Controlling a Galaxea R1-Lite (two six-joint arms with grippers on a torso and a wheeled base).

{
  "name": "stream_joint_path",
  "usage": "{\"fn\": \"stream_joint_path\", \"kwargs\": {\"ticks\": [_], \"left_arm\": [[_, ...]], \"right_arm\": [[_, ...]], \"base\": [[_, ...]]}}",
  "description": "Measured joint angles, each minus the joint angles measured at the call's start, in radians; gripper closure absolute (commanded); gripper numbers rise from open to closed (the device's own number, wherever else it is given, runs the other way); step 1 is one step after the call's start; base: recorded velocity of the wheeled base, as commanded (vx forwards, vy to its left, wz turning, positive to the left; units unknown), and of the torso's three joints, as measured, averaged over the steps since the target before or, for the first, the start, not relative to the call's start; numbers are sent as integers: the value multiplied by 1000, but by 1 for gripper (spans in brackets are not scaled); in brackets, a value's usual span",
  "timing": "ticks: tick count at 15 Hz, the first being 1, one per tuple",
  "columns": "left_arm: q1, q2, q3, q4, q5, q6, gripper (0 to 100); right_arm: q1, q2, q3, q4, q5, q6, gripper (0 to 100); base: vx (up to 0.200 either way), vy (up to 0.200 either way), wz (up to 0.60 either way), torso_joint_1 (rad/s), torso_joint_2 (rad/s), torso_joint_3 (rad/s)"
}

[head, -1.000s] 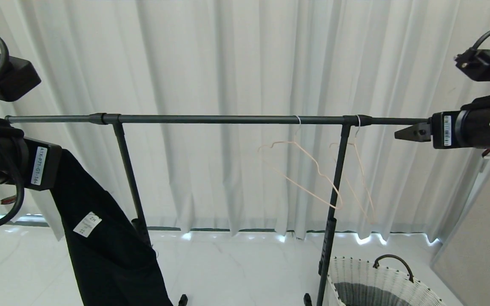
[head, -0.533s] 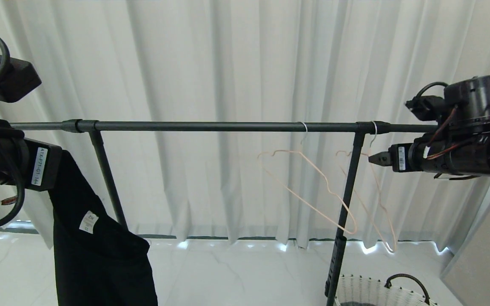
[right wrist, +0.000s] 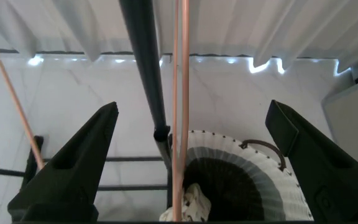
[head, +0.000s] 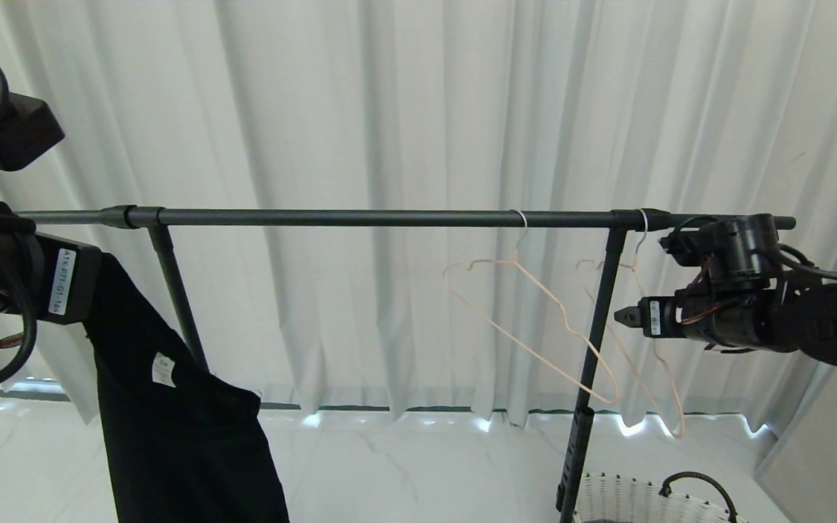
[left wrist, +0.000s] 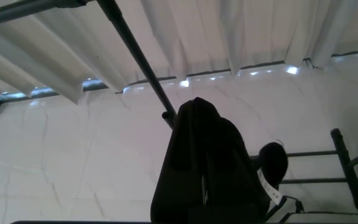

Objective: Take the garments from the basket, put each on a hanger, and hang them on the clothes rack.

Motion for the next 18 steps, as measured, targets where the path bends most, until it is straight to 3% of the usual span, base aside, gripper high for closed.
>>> {"fn": "stream_joint_path", "kwargs": {"ticks": [6, 7, 18], "left_arm": [[0, -8, 18, 1, 0, 1, 100], [0, -8, 19, 1, 0, 0, 100], [0, -12, 15, 1, 0, 1, 100]], "right_arm": [[-26, 106, 12, -53, 6, 0, 0], [-26, 116, 9, -55, 7, 0, 100], [-26, 95, 6, -65, 4, 46, 100]], "base": [[0, 0, 0, 0, 0, 0], [0, 0, 0, 0, 0, 0], [0, 0, 0, 0, 0, 0]]}}
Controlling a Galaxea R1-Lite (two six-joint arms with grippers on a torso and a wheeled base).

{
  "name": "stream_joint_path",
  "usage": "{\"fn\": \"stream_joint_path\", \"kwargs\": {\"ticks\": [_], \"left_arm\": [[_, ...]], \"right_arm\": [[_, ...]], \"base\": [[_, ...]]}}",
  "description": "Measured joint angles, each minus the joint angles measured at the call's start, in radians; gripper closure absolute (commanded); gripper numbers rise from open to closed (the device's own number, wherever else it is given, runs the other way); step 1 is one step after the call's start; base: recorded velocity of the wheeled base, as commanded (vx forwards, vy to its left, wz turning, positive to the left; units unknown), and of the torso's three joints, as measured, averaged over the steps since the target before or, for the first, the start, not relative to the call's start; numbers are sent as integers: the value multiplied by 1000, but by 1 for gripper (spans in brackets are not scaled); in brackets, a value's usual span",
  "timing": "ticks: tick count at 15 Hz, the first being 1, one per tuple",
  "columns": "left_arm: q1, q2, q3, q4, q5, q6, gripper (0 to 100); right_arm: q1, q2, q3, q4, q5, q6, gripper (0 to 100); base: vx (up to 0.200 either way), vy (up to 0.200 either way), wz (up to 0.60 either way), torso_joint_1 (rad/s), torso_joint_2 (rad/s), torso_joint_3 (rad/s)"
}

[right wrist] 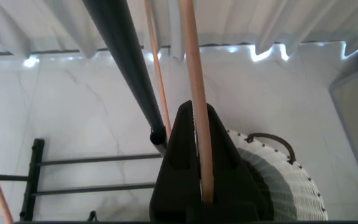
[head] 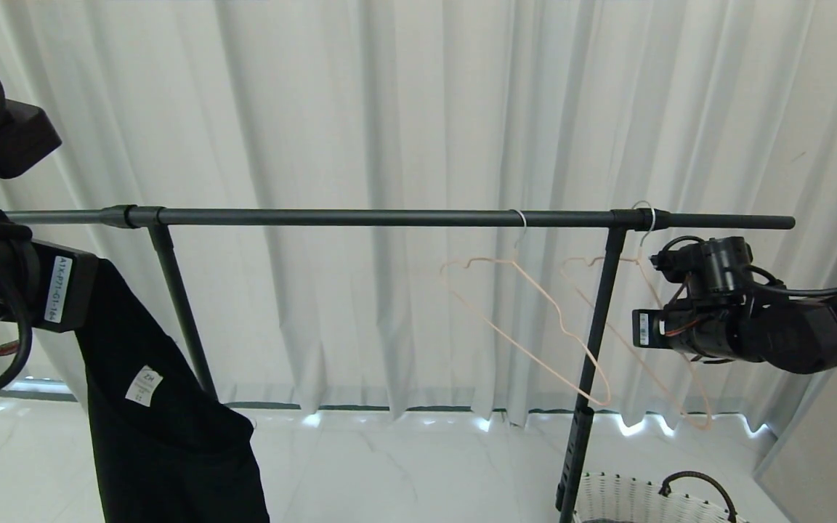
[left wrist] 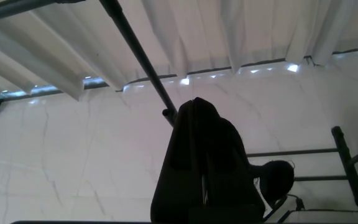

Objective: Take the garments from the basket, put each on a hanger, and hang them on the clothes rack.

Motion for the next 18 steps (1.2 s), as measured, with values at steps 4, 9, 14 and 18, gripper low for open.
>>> {"fn": "stream_joint_path", "kwargs": {"ticks": [4, 9, 14, 18], "left_arm": [[0, -7, 0, 0, 0, 0, 100], [-2, -22, 10, 0, 0, 3, 100], [-4, -36, 12, 0, -1, 21, 100], [-6, -53, 36, 0, -3, 23, 100]], "right_arm": [[2, -74, 25, -1, -6, 1, 100], [6, -204, 150, -1, -40, -6, 100], [10, -390, 350, 3, -82, -36, 100], [60, -559, 472, 16, -90, -83, 100]], "base": [[0, 0, 0, 0, 0, 0], [-80, 0, 0, 1, 1, 4], [-200, 0, 0, 3, 1, 4], [-200, 0, 0, 1, 2, 4]]}}
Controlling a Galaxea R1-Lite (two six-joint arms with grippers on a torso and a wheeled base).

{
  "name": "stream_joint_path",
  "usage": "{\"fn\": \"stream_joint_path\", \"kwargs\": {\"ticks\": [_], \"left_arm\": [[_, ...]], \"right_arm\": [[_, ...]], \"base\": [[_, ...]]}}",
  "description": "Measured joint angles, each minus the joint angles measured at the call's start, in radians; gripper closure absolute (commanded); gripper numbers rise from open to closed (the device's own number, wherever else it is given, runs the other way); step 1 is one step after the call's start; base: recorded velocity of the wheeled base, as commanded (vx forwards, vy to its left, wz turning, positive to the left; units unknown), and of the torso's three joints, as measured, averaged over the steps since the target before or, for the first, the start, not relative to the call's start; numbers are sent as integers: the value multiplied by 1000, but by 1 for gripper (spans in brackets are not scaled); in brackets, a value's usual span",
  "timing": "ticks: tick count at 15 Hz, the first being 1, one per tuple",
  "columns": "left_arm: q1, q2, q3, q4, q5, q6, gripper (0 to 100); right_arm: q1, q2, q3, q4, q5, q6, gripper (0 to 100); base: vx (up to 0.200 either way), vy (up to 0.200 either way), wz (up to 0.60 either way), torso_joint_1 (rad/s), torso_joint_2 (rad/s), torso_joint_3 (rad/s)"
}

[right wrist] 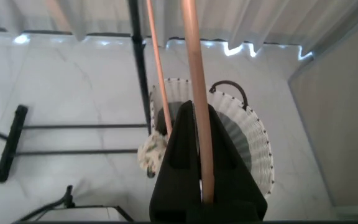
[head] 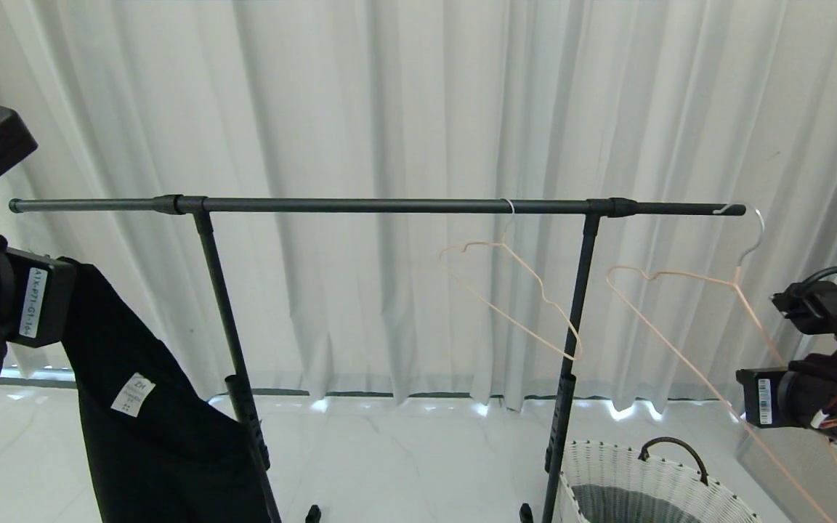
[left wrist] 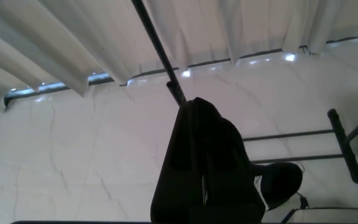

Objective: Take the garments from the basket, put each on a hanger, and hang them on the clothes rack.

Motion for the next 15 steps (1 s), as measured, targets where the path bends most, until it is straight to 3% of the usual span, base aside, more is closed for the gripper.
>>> {"fn": "stream_joint_path", "kwargs": {"ticks": [4, 8, 12, 15], "left_arm": [[-10, -25, 30, 0, 0, 0, 100], [-53, -44, 64, 0, 0, 0, 100], [-120, -21, 69, -57, 6, -6, 100], [-155, 58, 20, -117, 71, -35, 100]], "right_arm": [[74, -129, 27, 61, -2, -6, 100], [168, -199, -17, 64, 6, -7, 100], [360, -209, -54, 62, 61, -1, 100], [501, -171, -58, 41, 139, 25, 100]], "base": [[-200, 0, 0, 0, 0, 2], [0, 0, 0, 0, 0, 0], [0, 0, 0, 0, 0, 0], [0, 0, 0, 0, 0, 0]]}}
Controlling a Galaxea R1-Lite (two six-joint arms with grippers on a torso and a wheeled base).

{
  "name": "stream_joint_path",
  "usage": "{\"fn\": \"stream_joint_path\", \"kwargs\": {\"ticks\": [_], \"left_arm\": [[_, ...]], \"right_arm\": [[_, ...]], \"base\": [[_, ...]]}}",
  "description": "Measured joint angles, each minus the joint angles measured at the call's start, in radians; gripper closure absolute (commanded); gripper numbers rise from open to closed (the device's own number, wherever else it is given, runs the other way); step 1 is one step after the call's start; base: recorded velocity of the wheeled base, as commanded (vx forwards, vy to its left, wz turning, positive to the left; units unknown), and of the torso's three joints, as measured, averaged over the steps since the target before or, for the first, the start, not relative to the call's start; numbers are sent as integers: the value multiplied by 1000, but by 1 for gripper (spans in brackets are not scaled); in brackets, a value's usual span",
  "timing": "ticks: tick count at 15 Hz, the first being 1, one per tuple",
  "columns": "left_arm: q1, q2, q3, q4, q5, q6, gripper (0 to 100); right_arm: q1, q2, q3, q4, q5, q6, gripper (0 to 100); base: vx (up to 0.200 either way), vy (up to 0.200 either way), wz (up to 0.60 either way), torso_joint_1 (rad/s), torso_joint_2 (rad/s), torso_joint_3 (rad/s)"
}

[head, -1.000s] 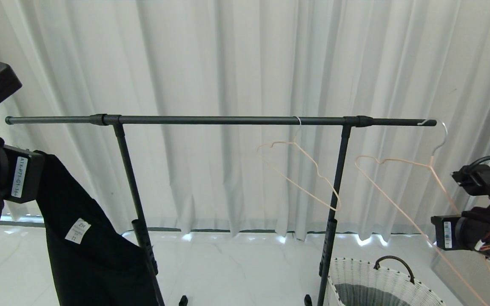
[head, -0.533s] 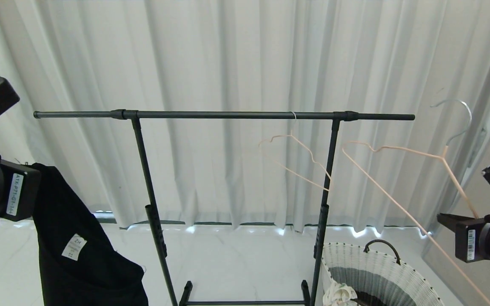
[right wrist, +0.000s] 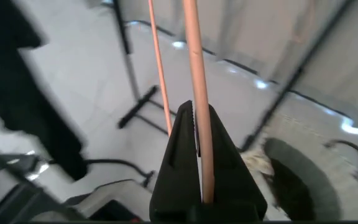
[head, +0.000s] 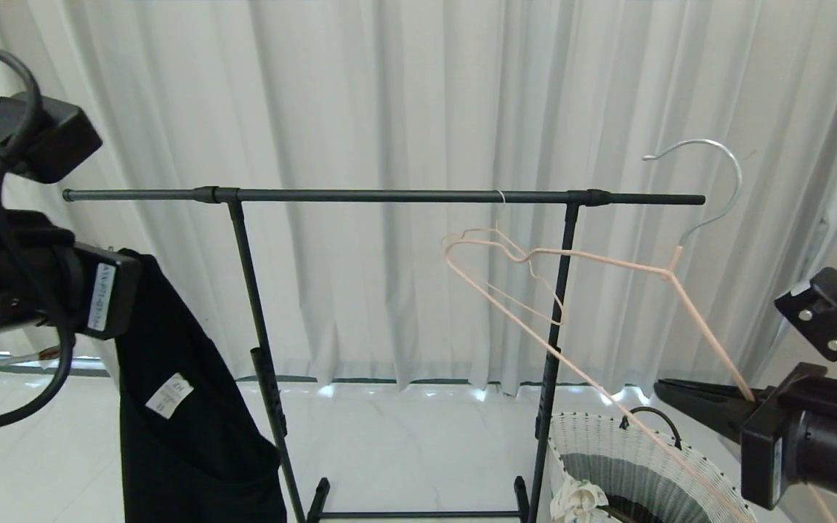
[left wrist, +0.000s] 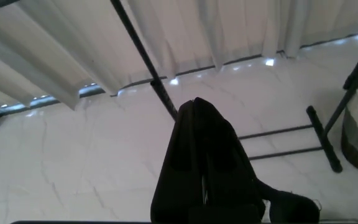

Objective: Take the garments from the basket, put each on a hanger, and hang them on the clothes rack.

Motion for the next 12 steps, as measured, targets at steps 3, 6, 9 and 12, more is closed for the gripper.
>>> {"fn": "stream_joint_path", "kwargs": {"ticks": [3, 6, 9, 12], "left_arm": [[-51, 109, -107, -12, 62, -137, 100], [-95, 206, -207, -12, 96, -211, 100], [-99, 279, -250, -14, 160, -237, 100], [-85, 333, -291, -15, 201, -260, 100]], "right_arm": [[105, 50, -3, -61, 54, 24, 100], [188, 114, -27, -123, 96, 37, 100], [230, 181, -71, -167, 125, 54, 100], [235, 208, -82, -167, 134, 56, 100]], "base": [[0, 0, 0, 0, 0, 0], [0, 0, 0, 0, 0, 0], [0, 0, 0, 0, 0, 0], [0, 0, 0, 0, 0, 0]]}}
